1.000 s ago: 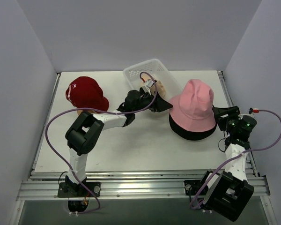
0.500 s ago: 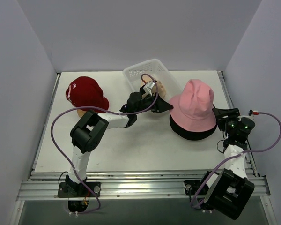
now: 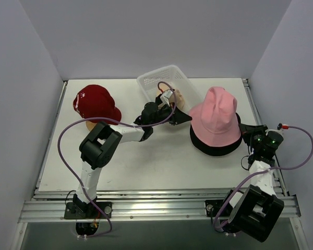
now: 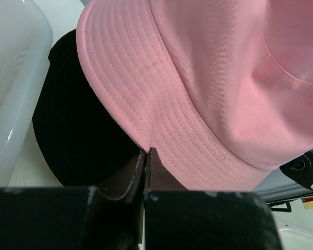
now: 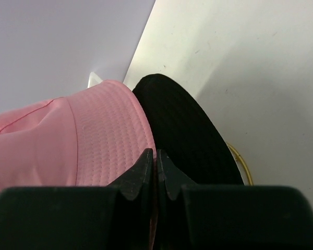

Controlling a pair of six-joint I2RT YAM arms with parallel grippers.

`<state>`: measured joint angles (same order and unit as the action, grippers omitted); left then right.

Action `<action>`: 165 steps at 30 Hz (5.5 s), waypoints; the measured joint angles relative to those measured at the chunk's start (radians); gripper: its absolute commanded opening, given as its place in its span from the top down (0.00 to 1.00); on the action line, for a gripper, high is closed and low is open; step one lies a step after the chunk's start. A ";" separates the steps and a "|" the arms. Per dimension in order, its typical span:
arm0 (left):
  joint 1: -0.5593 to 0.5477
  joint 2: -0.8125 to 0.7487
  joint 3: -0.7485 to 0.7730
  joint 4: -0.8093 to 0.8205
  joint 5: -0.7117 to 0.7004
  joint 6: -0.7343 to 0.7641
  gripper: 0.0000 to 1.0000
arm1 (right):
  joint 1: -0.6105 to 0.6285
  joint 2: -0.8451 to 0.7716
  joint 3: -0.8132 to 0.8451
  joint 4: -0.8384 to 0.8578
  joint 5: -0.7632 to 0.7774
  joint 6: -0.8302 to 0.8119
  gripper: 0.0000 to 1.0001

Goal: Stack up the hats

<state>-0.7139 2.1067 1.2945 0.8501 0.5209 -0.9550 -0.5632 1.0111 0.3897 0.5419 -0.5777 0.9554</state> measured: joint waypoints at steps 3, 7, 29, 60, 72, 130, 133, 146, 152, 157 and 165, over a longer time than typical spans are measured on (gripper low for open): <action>-0.005 0.001 0.000 -0.003 0.000 0.022 0.98 | 0.000 0.015 0.000 0.004 0.006 -0.012 1.00; -0.014 0.002 -0.006 -0.011 0.000 0.056 0.98 | 0.000 0.047 0.000 0.005 0.030 -0.033 1.00; -0.100 0.005 -0.030 -0.106 -0.129 0.298 0.98 | 0.000 0.236 0.005 0.093 0.100 -0.117 1.00; -0.163 0.119 0.034 -0.244 -0.312 0.442 0.98 | -0.033 0.327 0.024 0.118 0.138 -0.172 1.00; -0.171 0.093 -0.019 -0.242 -0.346 0.451 0.65 | -0.034 0.272 0.029 0.055 0.151 -0.179 0.97; -0.307 -0.023 0.592 -0.888 -0.489 0.647 0.45 | 0.103 0.373 0.035 0.113 0.111 -0.144 0.82; -0.326 -0.021 0.615 -0.911 -0.504 0.664 0.45 | 0.105 0.378 0.031 0.113 0.119 -0.145 0.82; -0.350 0.074 0.772 -1.000 -0.517 0.684 0.43 | 0.008 0.043 0.104 -0.201 0.175 -0.226 0.81; -0.350 0.079 0.772 -0.999 -0.531 0.685 0.43 | 0.009 -0.064 0.145 -0.228 0.130 -0.224 0.81; -0.351 0.079 0.772 -0.998 -0.533 0.682 0.43 | 0.030 -0.065 0.021 -0.195 0.096 -0.183 0.82; -0.351 0.076 0.735 -0.951 -0.544 0.676 0.42 | 0.127 0.067 -0.051 -0.072 0.119 -0.133 0.82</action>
<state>-1.0653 2.1830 2.0293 -0.1009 -0.0227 -0.2794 -0.4366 1.0779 0.3382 0.4694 -0.4583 0.8223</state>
